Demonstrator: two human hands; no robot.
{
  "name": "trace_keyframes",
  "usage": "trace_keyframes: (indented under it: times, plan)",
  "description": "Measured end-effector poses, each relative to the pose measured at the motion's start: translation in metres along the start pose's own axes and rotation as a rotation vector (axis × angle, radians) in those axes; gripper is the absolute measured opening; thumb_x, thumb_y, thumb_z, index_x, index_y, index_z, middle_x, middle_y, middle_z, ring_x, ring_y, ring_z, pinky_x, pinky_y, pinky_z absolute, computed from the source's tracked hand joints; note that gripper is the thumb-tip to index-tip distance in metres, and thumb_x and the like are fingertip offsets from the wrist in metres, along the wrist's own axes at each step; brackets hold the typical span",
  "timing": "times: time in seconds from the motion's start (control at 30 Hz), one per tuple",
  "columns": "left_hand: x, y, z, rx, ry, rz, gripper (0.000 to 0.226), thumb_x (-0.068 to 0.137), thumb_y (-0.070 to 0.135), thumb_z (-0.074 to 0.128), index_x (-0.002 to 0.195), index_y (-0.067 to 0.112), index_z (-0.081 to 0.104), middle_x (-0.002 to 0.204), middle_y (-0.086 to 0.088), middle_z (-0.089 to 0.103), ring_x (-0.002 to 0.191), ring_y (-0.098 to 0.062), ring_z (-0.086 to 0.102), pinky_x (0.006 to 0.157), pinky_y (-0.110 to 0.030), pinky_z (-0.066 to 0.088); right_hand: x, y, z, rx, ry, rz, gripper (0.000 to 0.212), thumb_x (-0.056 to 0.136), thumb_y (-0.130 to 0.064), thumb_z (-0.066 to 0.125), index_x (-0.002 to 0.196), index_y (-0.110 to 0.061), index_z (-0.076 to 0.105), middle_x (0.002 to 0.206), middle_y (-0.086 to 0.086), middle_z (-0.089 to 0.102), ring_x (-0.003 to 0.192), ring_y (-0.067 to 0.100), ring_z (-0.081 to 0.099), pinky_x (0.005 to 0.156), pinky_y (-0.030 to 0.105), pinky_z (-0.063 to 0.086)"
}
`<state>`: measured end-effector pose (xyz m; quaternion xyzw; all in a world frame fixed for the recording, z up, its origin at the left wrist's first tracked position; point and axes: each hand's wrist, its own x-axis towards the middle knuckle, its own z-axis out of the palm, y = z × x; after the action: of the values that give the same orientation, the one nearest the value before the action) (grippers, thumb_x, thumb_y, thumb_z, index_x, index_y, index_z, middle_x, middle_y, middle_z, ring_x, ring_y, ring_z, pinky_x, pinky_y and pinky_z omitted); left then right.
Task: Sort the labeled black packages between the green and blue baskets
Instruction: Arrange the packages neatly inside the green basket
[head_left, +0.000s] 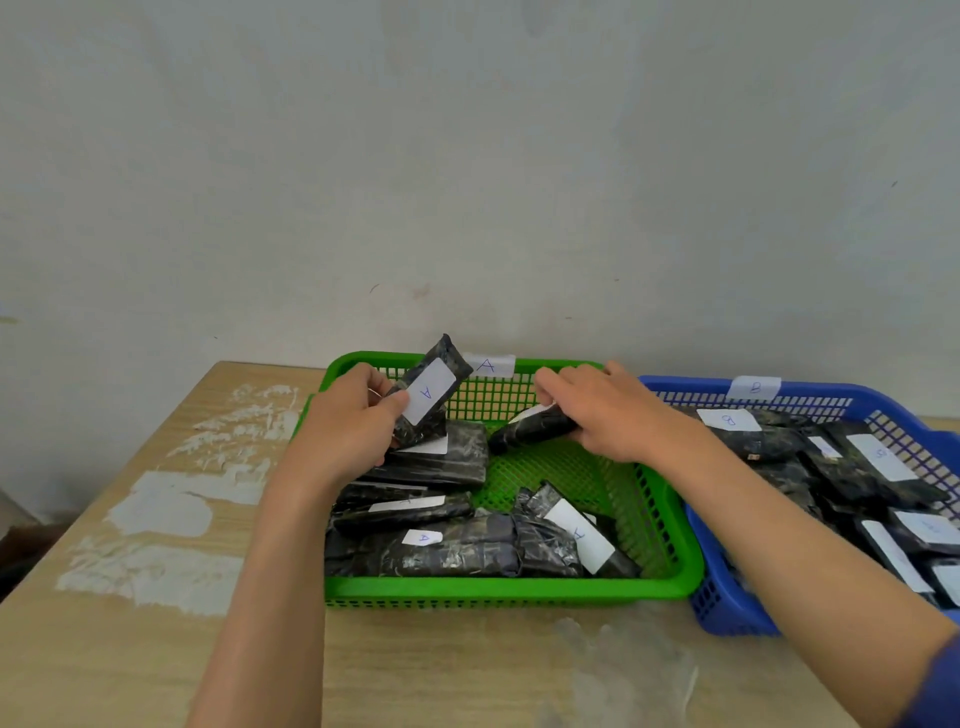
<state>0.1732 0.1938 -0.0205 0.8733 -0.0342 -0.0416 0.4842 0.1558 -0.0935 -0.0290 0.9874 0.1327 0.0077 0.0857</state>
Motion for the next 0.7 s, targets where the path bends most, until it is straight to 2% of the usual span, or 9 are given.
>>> trace_keyframes:
  times: [0.1, 0.17, 0.27, 0.33, 0.43, 0.5, 0.57, 0.63, 0.7]
  plan:
    - [0.000, -0.001, 0.000, 0.030, -0.019, -0.001, 0.011, 0.102, 0.030, 0.056, 0.095, 0.021, 0.056, 0.098, 0.002, 0.068, 0.080, -0.029, 0.072, 0.071, -0.046, 0.061, -0.004, 0.006, -0.004, -0.042, -0.211, 0.005, 0.065, 0.076, -0.077, 0.065, 0.120, -0.037, 0.037, 0.102, -0.011, 0.056, 0.098, 0.017, 0.052, 0.092, 0.043, 0.035]
    - [0.002, -0.003, 0.000, 0.044, -0.033, -0.005, 0.011, 0.102, 0.028, 0.056, 0.096, 0.019, 0.056, 0.100, 0.001, 0.068, 0.078, -0.025, 0.073, 0.062, -0.040, 0.062, -0.007, 0.001, -0.002, -0.004, -0.290, 0.003, 0.069, 0.074, -0.088, 0.053, 0.117, -0.036, 0.038, 0.091, -0.012, 0.059, 0.088, 0.017, 0.056, 0.091, 0.044, 0.032]
    - [0.002, -0.006, 0.002, 0.036, -0.133, -0.058, 0.012, 0.103, 0.025, 0.055, 0.100, 0.014, 0.055, 0.103, -0.002, 0.067, 0.066, -0.019, 0.076, 0.058, -0.032, 0.059, -0.006, -0.008, 0.002, 0.050, -0.280, -0.021, 0.053, 0.085, -0.067, 0.065, 0.112, -0.033, 0.034, 0.087, -0.007, 0.058, 0.085, 0.023, 0.055, 0.085, 0.043, 0.033]
    - [0.001, -0.007, 0.004, 0.016, -0.221, -0.102, 0.014, 0.105, 0.025, 0.053, 0.104, 0.011, 0.052, 0.106, -0.004, 0.067, 0.067, -0.022, 0.078, 0.068, -0.038, 0.061, -0.002, -0.012, 0.001, 0.100, -0.284, -0.043, 0.050, 0.088, -0.045, 0.073, 0.120, -0.030, 0.038, 0.106, 0.000, 0.059, 0.097, 0.025, 0.053, 0.083, 0.043, 0.038]
    - [0.001, -0.007, 0.004, 0.073, -0.265, -0.072, 0.016, 0.105, 0.027, 0.051, 0.103, 0.012, 0.052, 0.104, -0.008, 0.066, 0.075, -0.022, 0.073, 0.077, -0.041, 0.062, 0.001, -0.015, 0.001, 0.153, -0.261, -0.051, 0.048, 0.094, -0.023, 0.069, 0.132, -0.028, 0.041, 0.131, 0.003, 0.052, 0.118, 0.027, 0.051, 0.085, 0.042, 0.046]
    - [0.000, -0.006, 0.004, 0.131, -0.282, -0.041, 0.016, 0.105, 0.029, 0.050, 0.101, 0.014, 0.053, 0.101, -0.008, 0.064, 0.077, -0.019, 0.063, 0.082, -0.044, 0.062, 0.003, -0.017, 0.004, 0.064, -0.211, -0.042, 0.048, 0.095, -0.023, 0.068, 0.135, -0.027, 0.042, 0.133, 0.004, 0.051, 0.122, 0.029, 0.052, 0.082, 0.040, 0.047]
    - [-0.001, -0.006, 0.004, 0.146, -0.295, -0.023, 0.016, 0.105, 0.030, 0.050, 0.100, 0.016, 0.053, 0.097, -0.009, 0.063, 0.076, -0.020, 0.058, 0.085, -0.048, 0.061, 0.003, -0.019, 0.004, -0.005, -0.112, -0.036, 0.051, 0.094, -0.031, 0.068, 0.138, -0.028, 0.044, 0.136, 0.004, 0.052, 0.126, 0.028, 0.052, 0.091, 0.042, 0.047]
    - [-0.001, -0.005, 0.005, 0.150, -0.300, 0.017, 0.014, 0.105, 0.031, 0.051, 0.098, 0.019, 0.054, 0.096, -0.011, 0.066, 0.078, -0.025, 0.059, 0.089, -0.052, 0.058, -0.001, -0.021, -0.002, 0.171, 0.046, -0.001, 0.061, 0.090, -0.041, 0.070, 0.144, -0.035, 0.042, 0.147, -0.003, 0.049, 0.134, 0.023, 0.048, 0.105, 0.043, 0.043]
    - [-0.003, -0.003, 0.005, 0.134, -0.280, 0.087, 0.013, 0.104, 0.033, 0.053, 0.095, 0.023, 0.055, 0.091, -0.008, 0.069, 0.080, -0.025, 0.061, 0.089, -0.053, 0.055, -0.007, -0.030, -0.012, 0.449, 0.187, -0.033, 0.072, 0.083, -0.053, 0.075, 0.145, -0.043, 0.040, 0.154, -0.013, 0.045, 0.139, 0.014, 0.043, 0.110, 0.039, 0.039]
